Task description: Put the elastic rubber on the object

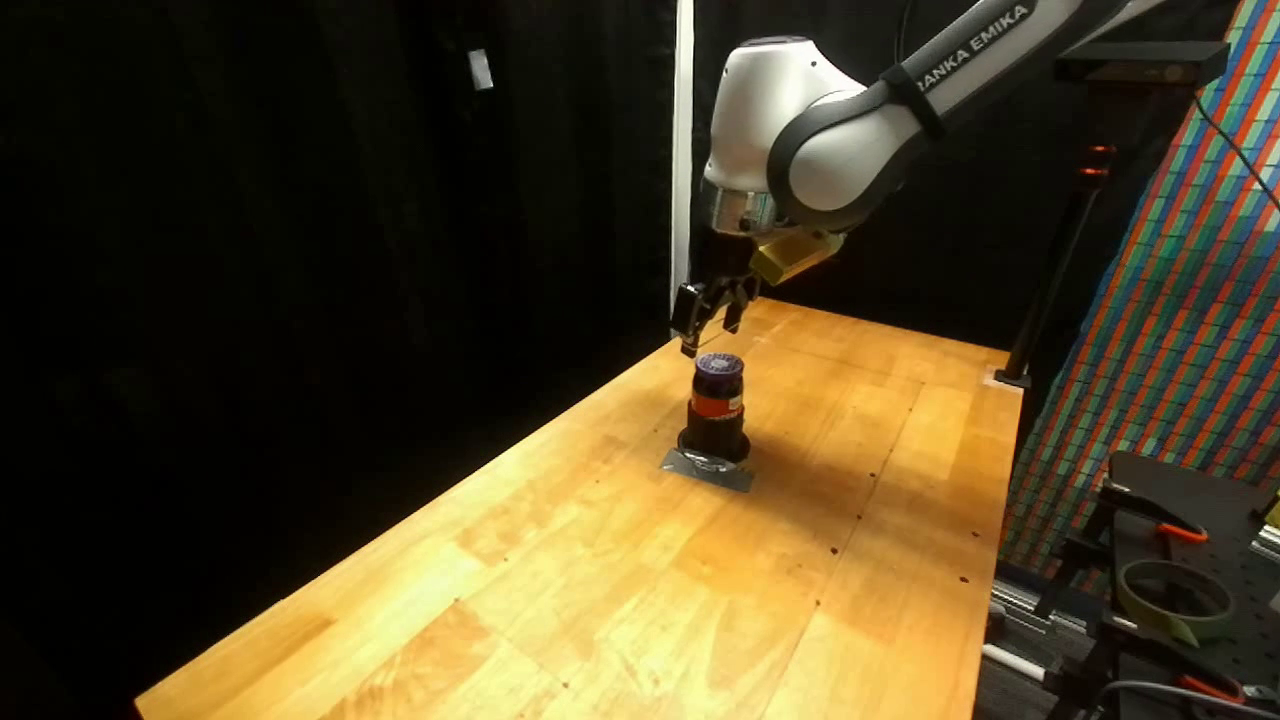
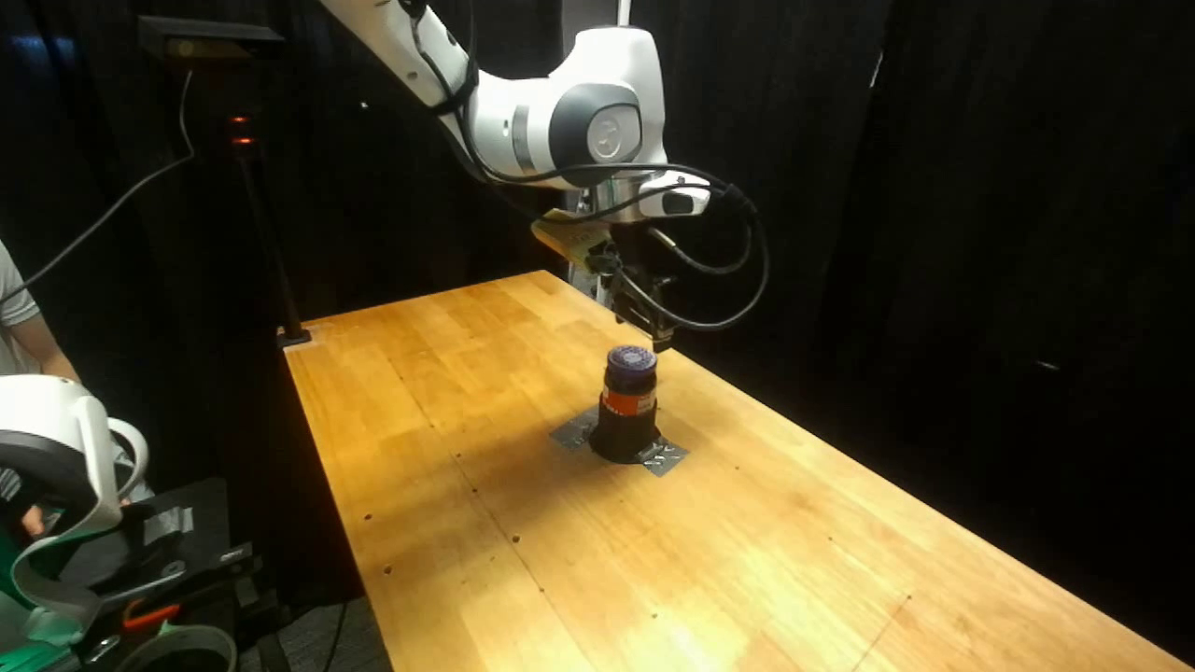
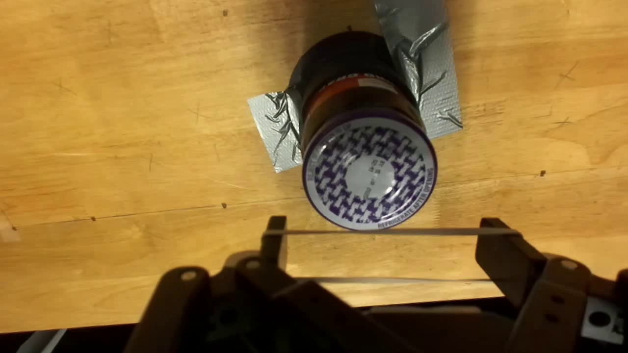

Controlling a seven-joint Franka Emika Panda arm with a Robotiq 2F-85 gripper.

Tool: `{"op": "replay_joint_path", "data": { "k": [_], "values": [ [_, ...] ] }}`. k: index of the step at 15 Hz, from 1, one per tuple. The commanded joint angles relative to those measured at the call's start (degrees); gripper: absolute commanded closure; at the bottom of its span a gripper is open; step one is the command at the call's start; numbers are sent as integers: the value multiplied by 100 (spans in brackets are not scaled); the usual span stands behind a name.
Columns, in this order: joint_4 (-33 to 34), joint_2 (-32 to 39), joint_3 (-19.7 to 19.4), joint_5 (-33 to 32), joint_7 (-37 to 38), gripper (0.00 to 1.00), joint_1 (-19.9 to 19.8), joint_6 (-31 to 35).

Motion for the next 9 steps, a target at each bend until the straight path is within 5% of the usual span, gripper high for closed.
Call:
{"op": "replay_joint_path", "data": {
  "k": [1, 9],
  "values": [
    [503, 412, -202, 81, 99, 0, 147, -27],
    [693, 790, -256, 204, 24, 0, 140, -231]
  ]
}}
